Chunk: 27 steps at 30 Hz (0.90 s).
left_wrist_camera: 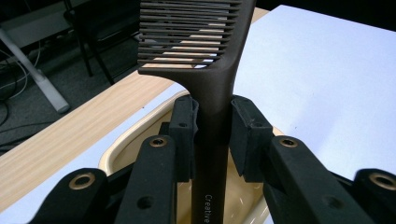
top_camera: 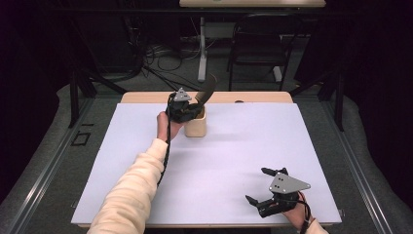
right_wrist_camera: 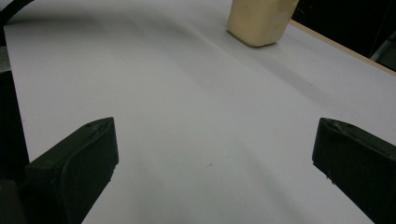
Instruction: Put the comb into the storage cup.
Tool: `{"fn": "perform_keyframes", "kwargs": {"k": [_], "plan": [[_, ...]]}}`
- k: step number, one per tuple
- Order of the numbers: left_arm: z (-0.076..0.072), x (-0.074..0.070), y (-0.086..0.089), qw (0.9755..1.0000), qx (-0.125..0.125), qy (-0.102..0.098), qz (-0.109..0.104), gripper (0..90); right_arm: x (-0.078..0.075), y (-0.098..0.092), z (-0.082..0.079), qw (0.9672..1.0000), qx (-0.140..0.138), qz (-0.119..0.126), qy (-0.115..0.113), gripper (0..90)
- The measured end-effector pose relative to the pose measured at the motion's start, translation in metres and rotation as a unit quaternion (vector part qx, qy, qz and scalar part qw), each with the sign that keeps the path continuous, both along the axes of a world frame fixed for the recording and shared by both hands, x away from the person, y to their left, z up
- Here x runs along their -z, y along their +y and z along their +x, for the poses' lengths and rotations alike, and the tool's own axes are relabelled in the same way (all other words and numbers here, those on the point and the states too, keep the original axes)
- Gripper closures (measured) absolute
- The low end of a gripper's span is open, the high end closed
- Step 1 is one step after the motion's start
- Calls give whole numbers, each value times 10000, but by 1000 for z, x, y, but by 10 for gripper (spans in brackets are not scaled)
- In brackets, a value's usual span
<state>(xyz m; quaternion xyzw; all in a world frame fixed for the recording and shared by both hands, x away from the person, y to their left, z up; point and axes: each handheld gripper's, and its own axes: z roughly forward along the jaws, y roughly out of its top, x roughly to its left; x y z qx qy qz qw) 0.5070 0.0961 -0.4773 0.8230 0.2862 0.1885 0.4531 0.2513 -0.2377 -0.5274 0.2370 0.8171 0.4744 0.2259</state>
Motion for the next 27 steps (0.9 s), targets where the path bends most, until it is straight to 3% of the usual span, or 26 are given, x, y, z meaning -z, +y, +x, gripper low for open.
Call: {"fn": "perform_keyframes", "kwargs": {"k": [10,18,24,27], "plan": [[1,2,-1,10000,-7,49,51,719,1,1,0,10000,-3,-25,11,0],[-1,4,-5,9996,-43,73,262,716,1,1,0,10000,-1,-38,23,0],[-2,4,-5,9996,-64,92,261,712,1,1,0,10000,-5,-43,18,0],[-4,2,-6,9994,-12,107,338,646,0,1,0,10000,-6,-51,12,0]]}}
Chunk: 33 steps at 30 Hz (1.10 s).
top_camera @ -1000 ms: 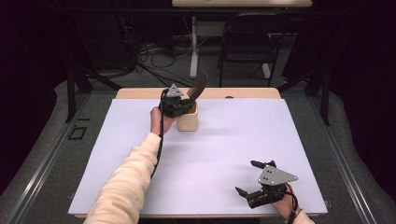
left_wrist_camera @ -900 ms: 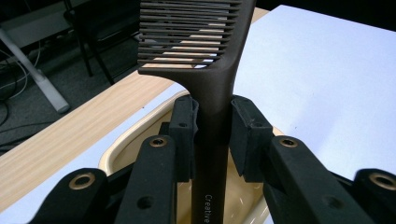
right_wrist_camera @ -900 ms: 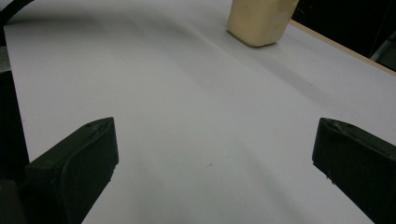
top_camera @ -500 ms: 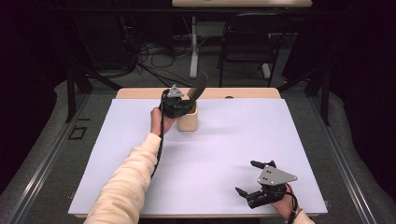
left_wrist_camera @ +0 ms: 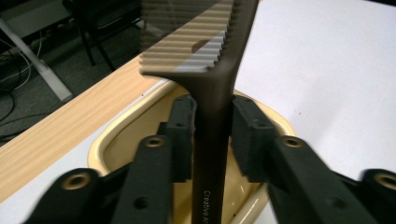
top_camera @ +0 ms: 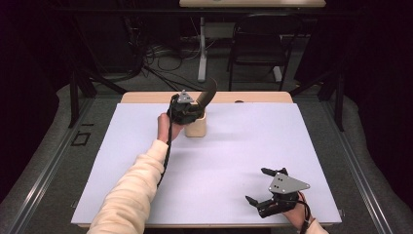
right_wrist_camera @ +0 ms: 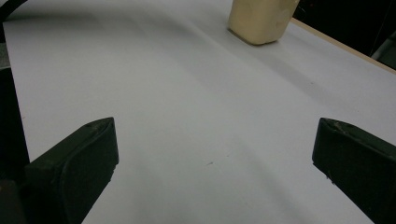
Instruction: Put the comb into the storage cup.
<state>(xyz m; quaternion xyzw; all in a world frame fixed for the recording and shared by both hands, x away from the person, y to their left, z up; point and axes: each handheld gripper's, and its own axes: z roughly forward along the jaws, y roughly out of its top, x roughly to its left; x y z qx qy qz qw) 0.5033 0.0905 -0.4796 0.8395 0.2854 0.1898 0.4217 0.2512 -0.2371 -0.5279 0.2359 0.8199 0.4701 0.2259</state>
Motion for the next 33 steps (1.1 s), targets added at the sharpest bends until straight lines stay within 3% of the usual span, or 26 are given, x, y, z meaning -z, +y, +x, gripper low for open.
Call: {"fn": "perform_keyframes", "kwargs": {"k": [7,11,18,21,28,33], "plan": [[-10,-11,2,9999,-131,-43,-33,457,0,0,0,10000,1,-1,10,0],[-15,-15,6,9996,-209,163,-75,334,0,0,0,10000,2,-11,5,0],[-29,-18,18,9992,-289,242,-106,172,0,0,0,10000,-13,-22,18,0],[-37,-18,24,9991,-274,267,-179,146,0,0,0,10000,-12,-26,18,0],[-55,-19,34,9991,-339,240,11,0,1,0,0,10000,-12,-27,22,0],[-68,-15,42,9990,-392,211,64,0,1,0,0,10000,-14,-23,27,0]]}}
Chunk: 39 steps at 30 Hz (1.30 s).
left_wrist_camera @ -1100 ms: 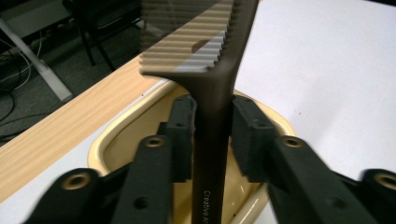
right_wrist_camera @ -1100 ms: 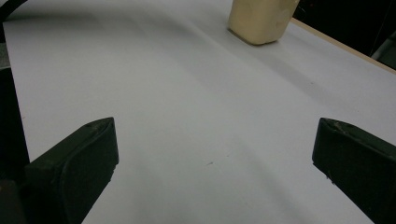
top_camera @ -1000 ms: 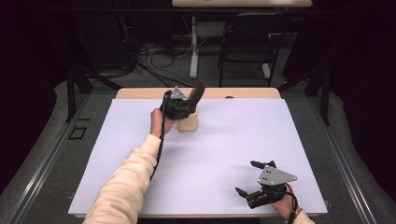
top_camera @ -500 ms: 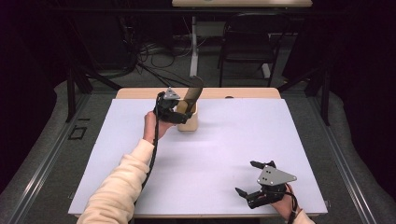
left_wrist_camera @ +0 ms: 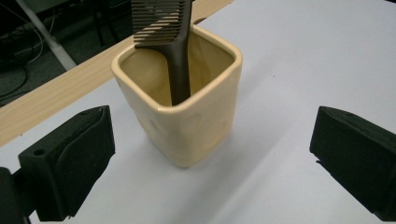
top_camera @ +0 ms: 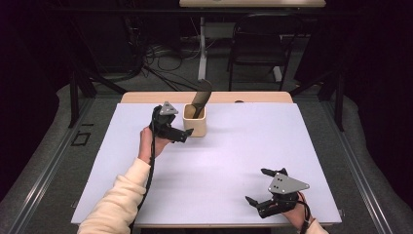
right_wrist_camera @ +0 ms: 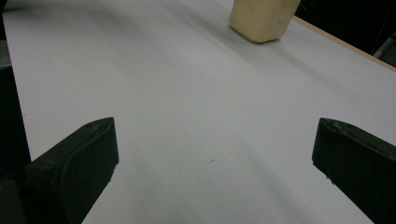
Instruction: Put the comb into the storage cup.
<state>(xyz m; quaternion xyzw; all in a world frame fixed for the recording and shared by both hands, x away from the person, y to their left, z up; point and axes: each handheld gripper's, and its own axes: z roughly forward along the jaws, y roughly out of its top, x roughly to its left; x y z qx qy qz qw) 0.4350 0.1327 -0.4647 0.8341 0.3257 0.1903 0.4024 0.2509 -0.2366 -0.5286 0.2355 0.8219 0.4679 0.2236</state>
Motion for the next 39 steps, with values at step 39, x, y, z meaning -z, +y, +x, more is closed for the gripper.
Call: {"fn": "perform_keyframes", "kwargs": {"k": [39], "plan": [[-106,29,61,9977,-299,-386,-468,0,0,1,1,10000,15,14,74,0]]}}
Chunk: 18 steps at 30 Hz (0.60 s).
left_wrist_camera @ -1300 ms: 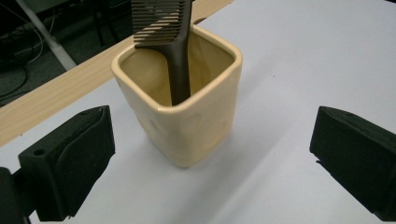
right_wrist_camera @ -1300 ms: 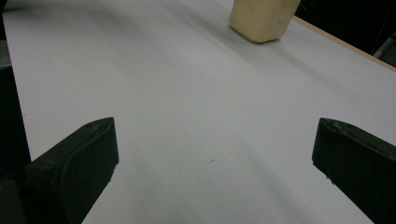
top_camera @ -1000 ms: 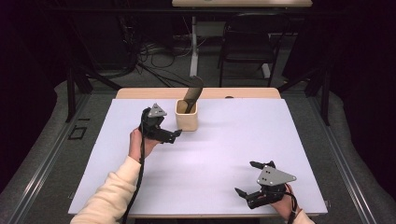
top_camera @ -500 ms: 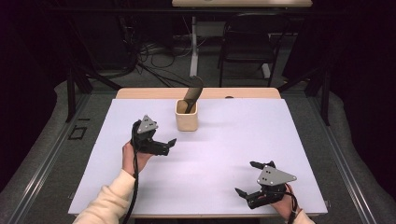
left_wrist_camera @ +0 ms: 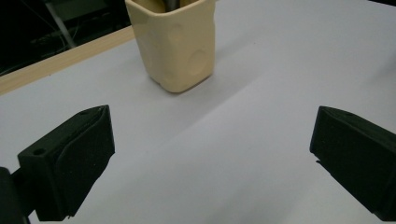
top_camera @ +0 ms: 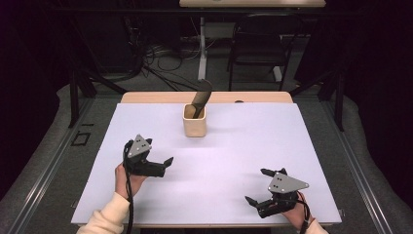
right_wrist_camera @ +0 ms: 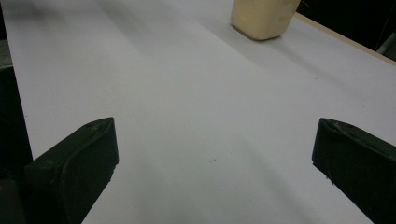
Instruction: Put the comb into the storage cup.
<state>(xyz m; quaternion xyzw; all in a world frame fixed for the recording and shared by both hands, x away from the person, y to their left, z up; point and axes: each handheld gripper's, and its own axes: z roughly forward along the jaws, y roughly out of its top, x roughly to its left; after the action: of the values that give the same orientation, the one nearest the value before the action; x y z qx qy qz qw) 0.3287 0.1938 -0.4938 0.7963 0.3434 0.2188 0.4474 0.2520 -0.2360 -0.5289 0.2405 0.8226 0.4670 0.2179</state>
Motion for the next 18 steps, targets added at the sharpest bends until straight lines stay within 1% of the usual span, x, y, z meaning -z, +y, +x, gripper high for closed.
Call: {"fn": "perform_keyframes", "kwargs": {"k": [3,5,7,9,12,15,18], "plan": [[-9,7,4,10000,-13,11,-3,0,0,0,0,10000,30,-7,4,0],[-16,10,5,10000,-17,-26,8,0,0,0,1,10000,50,1,-9,0],[-23,11,5,9999,18,-139,53,0,0,-1,1,10000,56,-17,19,0],[-30,12,5,9997,57,-189,106,0,0,-1,1,10000,63,-11,26,0],[-38,15,5,9997,111,-147,188,0,1,-1,2,9999,109,-7,52,0],[-44,20,7,9997,158,-50,204,0,1,-1,2,9999,113,-35,70,0],[-51,23,9,9995,164,-62,244,0,1,-1,3,9999,117,-27,96,0]]}}
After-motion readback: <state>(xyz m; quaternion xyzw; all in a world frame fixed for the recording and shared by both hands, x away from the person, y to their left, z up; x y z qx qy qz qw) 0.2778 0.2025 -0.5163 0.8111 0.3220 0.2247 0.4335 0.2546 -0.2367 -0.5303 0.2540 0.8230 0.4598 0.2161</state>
